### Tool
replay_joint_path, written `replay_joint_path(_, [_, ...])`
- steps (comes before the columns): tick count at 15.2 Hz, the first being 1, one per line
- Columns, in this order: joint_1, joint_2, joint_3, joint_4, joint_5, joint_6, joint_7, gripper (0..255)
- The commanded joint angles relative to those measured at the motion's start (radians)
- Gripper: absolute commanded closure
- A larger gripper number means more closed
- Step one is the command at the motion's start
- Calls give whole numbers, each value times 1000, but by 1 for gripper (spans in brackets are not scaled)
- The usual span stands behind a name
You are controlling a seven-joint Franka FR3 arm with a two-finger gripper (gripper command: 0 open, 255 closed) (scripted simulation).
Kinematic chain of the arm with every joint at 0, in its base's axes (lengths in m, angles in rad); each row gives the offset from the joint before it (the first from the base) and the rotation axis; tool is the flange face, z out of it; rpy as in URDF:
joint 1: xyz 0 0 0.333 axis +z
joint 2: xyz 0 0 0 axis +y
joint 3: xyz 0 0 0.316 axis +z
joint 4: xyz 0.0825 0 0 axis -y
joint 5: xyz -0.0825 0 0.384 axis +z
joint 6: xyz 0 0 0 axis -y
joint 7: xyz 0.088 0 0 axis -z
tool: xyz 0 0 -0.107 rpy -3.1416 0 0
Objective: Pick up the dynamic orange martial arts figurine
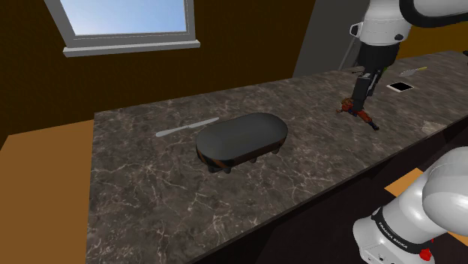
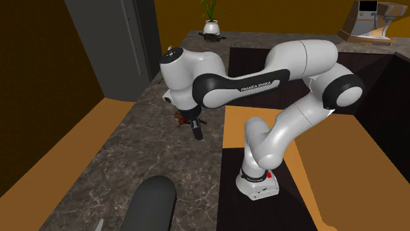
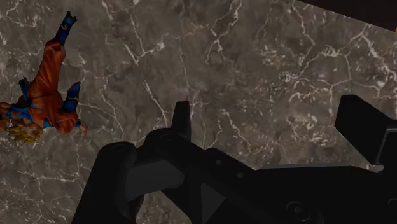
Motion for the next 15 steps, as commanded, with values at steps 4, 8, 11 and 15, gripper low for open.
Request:
replay_joint_path(4, [-32, -48, -59, -80, -54, 83, -38, 0])
replay_joint_path(8, [-83, -93, -145, -171, -132, 201, -88, 0])
replay_joint_path(11, [-125, -108, -216, -227, -192, 298, -125, 0])
replay_joint_path(15, [-185, -99, -321, -281, -273, 438, -175, 0])
